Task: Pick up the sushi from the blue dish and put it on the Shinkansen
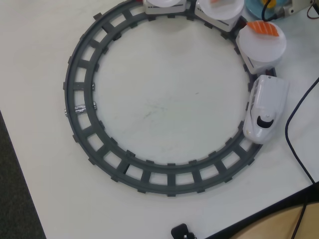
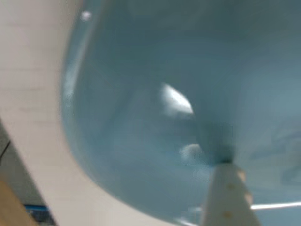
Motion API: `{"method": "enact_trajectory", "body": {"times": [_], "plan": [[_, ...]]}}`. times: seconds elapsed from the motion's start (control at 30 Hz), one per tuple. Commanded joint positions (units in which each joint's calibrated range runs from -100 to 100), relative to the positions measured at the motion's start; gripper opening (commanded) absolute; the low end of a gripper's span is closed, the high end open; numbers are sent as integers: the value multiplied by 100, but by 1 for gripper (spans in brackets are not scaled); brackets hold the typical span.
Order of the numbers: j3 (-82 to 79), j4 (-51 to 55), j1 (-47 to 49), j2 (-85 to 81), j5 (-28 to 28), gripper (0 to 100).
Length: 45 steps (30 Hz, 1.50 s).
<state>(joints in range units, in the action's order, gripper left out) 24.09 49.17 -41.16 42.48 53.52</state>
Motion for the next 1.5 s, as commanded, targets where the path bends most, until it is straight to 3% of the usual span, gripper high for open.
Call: {"method": "enact_trajectory", "body": {"times": [0.0, 0.2, 0.6, 0.73, 1.1, 1.47], "plan": [[141, 102, 40, -86, -19, 15], [185, 830, 40, -236, -24, 2], [141, 2036, -127, -1305, -55, 2], [42, 2422, -224, -1923, -344, 2], [-1116, 2379, 40, -3518, -491, 2], [-2651, 2362, 1167, -5205, -491, 2]]}}
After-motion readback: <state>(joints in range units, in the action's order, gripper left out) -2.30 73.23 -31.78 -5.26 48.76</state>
